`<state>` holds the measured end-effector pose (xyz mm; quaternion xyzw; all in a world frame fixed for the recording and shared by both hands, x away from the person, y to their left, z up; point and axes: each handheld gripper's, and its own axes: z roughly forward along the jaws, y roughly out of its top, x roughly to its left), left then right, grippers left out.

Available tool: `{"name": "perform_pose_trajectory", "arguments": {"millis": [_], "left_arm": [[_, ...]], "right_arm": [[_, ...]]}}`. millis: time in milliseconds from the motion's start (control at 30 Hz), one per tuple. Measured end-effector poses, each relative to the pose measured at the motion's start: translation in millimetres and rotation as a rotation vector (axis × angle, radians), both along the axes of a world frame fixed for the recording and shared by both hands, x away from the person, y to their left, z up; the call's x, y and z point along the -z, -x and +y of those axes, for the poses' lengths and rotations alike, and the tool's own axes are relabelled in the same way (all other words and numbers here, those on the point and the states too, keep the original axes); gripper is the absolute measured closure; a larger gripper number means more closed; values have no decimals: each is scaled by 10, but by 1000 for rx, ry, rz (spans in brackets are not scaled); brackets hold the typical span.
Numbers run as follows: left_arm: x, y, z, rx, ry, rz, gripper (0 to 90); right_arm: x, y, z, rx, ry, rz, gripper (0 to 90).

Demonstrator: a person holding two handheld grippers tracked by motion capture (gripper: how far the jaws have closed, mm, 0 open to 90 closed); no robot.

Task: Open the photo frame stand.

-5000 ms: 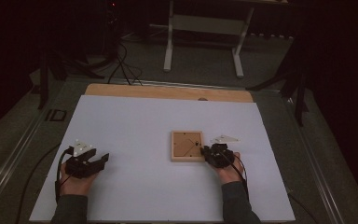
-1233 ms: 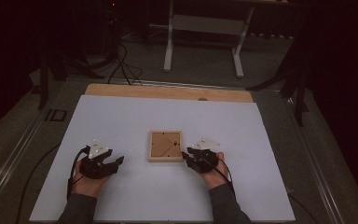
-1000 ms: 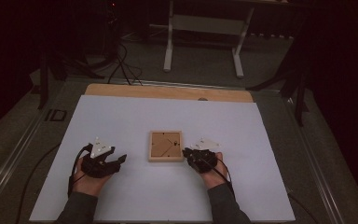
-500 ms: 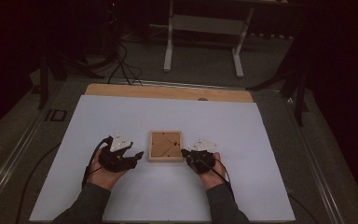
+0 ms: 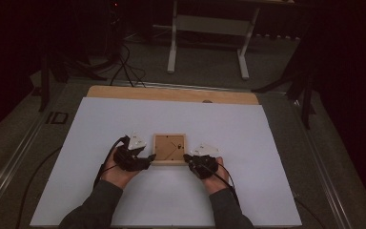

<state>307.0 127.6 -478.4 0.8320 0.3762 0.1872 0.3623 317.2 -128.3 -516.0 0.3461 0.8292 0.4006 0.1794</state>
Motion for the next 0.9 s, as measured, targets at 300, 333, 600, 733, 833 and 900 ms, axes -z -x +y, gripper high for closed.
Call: {"name": "perform_pose_trajectory", "arguments": {"millis": [300, 333, 600, 733, 833, 900], "left_arm": [[48, -131, -197, 26, -32, 12, 452], [53, -138, -220, 25, -27, 16, 455], [100, -217, -375, 45, -61, 33, 453], [137, -254, -406, 39, -76, 54, 452], [156, -273, -416, 39, -80, 66, 452], [171, -285, -426, 39, -80, 71, 452]], "right_arm": [[13, 0, -16, -1, -17, 2, 898], [14, 0, -17, -1, -18, 1, 897], [16, 2, -16, -1, -19, -2, 897], [16, 2, -17, 0, -19, -1, 898], [16, 2, -17, 0, -20, -1, 898], [16, 3, -17, 1, -19, -1, 897]]}}
